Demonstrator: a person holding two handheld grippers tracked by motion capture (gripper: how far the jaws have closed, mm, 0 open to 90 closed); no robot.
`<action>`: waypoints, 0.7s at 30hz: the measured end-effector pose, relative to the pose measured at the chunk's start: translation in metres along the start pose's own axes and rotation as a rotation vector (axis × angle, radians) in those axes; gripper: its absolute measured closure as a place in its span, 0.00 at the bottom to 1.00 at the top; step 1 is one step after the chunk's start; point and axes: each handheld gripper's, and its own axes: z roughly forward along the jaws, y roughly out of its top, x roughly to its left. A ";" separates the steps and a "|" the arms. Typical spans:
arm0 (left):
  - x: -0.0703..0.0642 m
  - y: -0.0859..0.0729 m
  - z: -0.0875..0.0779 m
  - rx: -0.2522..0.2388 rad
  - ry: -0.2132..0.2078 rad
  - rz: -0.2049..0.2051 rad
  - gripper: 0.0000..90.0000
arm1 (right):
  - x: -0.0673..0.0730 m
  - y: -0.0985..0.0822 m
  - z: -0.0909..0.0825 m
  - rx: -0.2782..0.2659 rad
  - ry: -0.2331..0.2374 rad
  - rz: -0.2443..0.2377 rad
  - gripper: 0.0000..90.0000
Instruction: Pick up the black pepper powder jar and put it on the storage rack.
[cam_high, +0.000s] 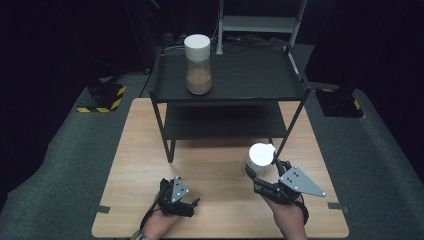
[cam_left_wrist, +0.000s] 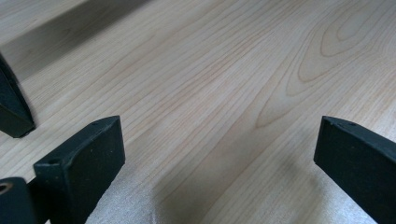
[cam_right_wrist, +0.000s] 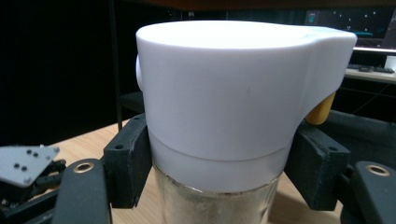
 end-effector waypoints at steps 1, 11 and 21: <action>0.000 0.000 0.000 0.001 0.000 -0.001 0.02 | 0.000 0.000 0.000 0.000 0.000 0.000 0.33; 0.000 0.000 0.000 -0.003 0.000 -0.004 0.02 | -0.007 0.027 0.000 -0.037 -0.017 -0.003 0.33; 0.002 -0.001 0.000 -0.006 -0.004 -0.008 0.02 | -0.009 0.058 0.002 -0.074 -0.024 -0.024 0.33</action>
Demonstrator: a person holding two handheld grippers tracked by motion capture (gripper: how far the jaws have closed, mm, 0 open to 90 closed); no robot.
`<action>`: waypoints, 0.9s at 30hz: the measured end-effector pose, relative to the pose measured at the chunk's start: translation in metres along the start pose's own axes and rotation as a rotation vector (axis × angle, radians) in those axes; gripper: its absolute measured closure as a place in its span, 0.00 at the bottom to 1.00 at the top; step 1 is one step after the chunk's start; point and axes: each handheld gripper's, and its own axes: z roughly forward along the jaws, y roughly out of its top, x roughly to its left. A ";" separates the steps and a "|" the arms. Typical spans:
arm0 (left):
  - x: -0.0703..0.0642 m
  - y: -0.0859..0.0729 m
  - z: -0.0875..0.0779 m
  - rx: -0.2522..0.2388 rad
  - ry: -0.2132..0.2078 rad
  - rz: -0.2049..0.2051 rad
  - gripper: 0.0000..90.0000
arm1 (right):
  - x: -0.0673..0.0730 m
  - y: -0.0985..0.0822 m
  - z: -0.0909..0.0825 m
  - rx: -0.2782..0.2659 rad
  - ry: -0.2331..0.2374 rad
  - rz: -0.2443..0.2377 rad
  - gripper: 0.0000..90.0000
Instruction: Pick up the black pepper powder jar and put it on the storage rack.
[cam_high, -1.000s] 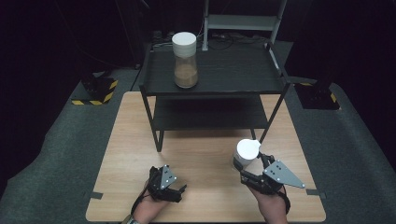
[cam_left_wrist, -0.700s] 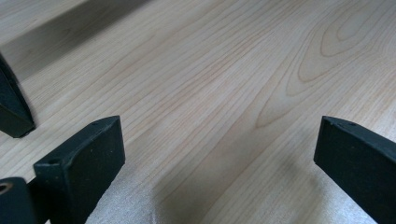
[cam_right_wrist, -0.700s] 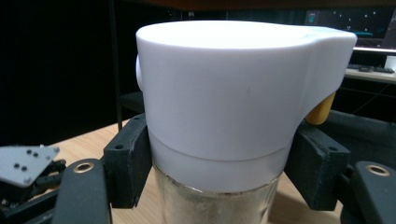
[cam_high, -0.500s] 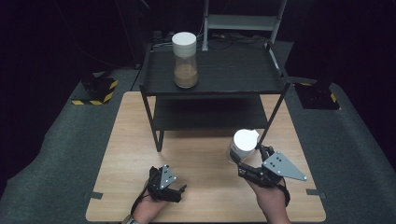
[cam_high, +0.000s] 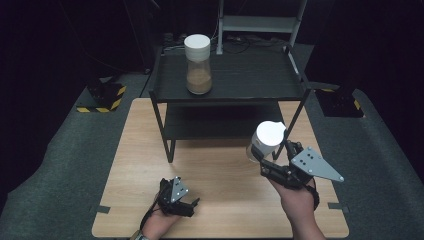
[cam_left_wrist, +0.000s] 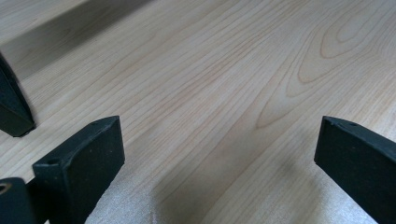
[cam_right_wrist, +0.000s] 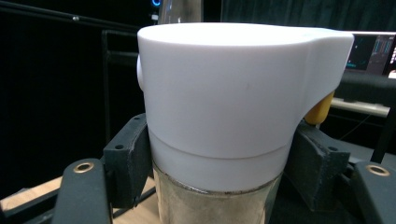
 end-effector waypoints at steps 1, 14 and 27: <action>0.000 0.000 0.000 0.000 -0.001 -0.001 0.02 | 0.000 0.003 0.001 -0.003 0.000 -0.002 0.33; 0.002 -0.001 0.000 -0.005 -0.008 -0.008 0.02 | -0.004 0.024 0.011 -0.024 -0.031 -0.024 0.33; 0.003 -0.001 0.000 -0.003 -0.011 -0.007 0.02 | -0.005 0.047 0.022 -0.046 -0.065 -0.037 0.33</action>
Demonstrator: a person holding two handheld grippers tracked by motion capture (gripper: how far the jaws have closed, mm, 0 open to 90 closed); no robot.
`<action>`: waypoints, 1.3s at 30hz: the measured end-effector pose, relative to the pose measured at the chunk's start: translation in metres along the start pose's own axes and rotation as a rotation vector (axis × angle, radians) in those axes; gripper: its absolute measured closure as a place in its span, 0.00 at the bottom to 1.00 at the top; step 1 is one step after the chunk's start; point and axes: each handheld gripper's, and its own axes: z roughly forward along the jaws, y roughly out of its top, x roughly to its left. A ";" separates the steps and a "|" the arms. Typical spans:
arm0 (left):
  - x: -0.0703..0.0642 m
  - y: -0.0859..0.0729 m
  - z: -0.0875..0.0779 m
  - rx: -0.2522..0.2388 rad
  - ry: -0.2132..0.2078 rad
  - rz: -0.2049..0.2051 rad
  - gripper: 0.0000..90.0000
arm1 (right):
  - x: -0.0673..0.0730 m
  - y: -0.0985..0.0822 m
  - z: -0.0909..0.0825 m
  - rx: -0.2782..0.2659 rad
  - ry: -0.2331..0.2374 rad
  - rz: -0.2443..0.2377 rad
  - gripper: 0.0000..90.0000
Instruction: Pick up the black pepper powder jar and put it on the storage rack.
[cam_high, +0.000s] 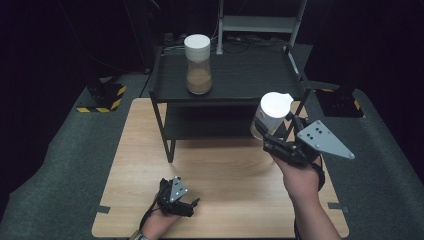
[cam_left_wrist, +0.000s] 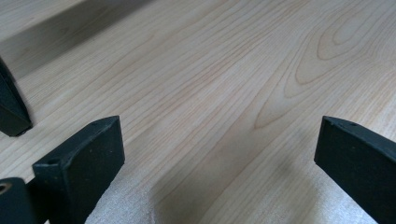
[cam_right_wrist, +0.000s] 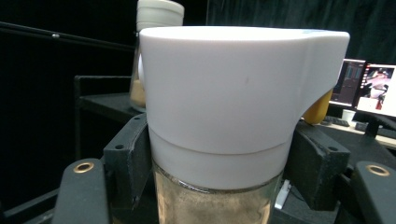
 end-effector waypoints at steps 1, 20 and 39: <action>0.000 0.000 0.000 0.000 0.000 0.000 0.02 | -0.001 0.001 0.001 -0.002 -0.003 0.002 0.33; 0.003 -0.001 0.000 -0.002 -0.011 -0.013 0.02 | -0.014 0.033 0.031 -0.015 -0.048 0.021 0.33; 0.006 -0.001 0.000 -0.005 -0.024 -0.016 0.02 | -0.024 0.049 0.081 0.019 -0.069 0.001 0.33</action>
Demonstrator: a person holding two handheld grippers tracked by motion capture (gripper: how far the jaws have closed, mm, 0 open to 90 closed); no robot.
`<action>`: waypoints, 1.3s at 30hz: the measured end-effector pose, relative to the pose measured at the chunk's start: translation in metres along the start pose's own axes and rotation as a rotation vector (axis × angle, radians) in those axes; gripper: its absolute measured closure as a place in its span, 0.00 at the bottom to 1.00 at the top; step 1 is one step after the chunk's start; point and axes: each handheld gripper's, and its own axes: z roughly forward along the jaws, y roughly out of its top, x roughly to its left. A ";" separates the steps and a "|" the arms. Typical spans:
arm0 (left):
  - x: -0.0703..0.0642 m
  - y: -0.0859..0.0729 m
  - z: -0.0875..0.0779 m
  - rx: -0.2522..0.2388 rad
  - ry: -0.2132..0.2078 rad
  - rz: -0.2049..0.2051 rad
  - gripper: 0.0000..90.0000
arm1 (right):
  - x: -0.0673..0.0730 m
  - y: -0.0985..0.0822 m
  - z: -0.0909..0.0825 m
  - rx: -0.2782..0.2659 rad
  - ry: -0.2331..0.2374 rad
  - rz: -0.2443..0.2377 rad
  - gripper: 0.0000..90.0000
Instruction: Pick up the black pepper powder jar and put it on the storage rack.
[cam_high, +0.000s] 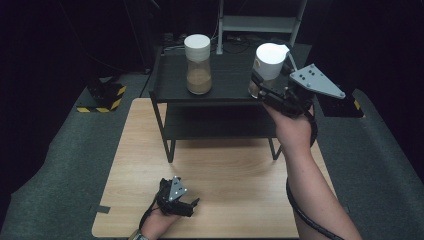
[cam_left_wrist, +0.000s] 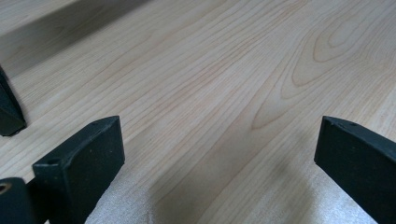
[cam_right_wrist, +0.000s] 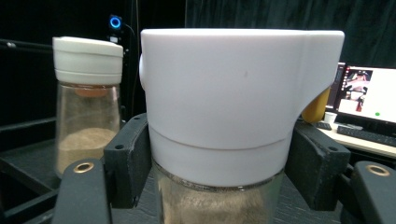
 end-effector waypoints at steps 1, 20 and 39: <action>0.000 0.000 0.000 0.000 0.000 0.000 0.02 | 0.000 0.000 0.000 0.000 0.000 0.000 0.33; 0.003 -0.001 -0.001 -0.003 -0.010 -0.010 0.02 | -0.003 0.000 0.032 0.042 -0.009 0.028 0.33; 0.004 -0.001 0.000 -0.004 -0.013 -0.011 0.02 | -0.008 -0.007 0.044 0.035 -0.009 0.048 0.33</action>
